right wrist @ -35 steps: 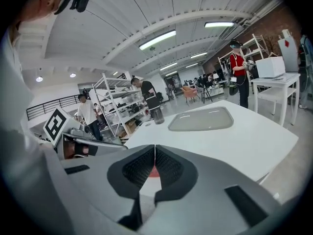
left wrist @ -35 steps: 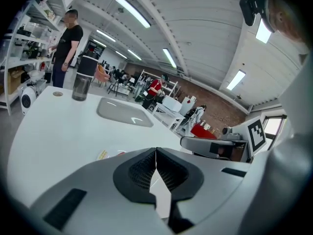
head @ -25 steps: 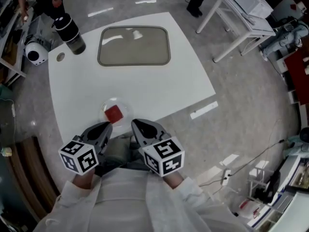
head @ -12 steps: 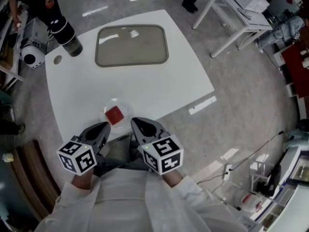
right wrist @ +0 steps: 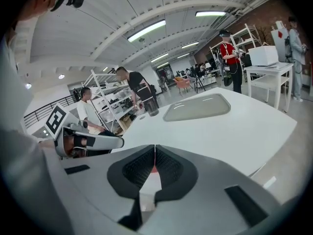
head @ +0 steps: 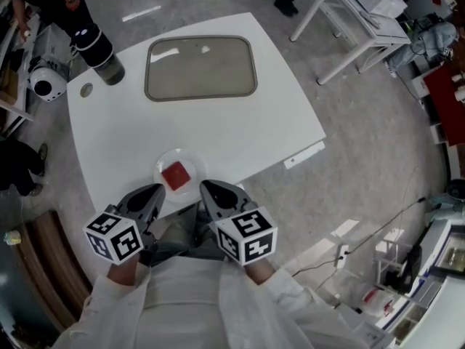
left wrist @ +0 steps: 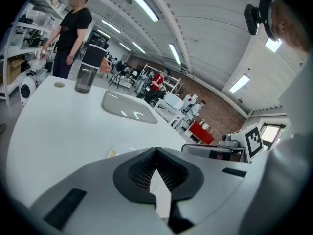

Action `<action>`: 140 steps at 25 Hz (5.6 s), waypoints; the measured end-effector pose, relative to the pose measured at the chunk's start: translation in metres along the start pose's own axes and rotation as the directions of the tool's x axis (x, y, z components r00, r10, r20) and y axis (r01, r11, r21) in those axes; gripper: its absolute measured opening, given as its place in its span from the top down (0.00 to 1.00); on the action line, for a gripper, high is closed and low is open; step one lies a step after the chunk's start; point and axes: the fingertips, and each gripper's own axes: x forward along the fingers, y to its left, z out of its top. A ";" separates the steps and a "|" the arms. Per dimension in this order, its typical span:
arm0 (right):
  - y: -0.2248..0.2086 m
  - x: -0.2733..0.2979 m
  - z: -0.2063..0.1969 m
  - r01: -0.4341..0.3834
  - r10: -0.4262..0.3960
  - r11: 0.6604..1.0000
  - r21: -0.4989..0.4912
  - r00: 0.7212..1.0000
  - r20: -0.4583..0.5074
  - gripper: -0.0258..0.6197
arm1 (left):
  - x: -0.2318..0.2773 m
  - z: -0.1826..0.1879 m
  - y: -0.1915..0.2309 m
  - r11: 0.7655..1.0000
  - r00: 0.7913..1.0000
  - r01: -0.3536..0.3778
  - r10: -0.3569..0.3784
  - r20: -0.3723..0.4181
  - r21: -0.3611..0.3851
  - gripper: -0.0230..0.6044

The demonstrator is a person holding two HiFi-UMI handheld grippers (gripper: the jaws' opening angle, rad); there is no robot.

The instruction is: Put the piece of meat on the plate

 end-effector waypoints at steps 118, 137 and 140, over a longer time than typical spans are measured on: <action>-0.031 0.059 -0.095 0.178 -0.149 0.978 0.106 0.960 -0.235 0.79 | 0.031 -0.092 0.075 0.973 0.966 -0.162 0.121 -0.229 -0.167 0.82; -0.034 0.062 -0.099 0.201 -0.159 0.968 0.151 0.955 -0.249 0.79 | 0.033 -0.095 0.078 0.969 0.958 -0.159 0.104 -0.268 -0.190 0.82; -0.034 0.061 -0.098 0.203 -0.159 0.965 0.164 0.957 -0.244 0.79 | 0.030 -0.092 0.078 0.963 0.961 -0.164 0.108 -0.253 -0.213 0.82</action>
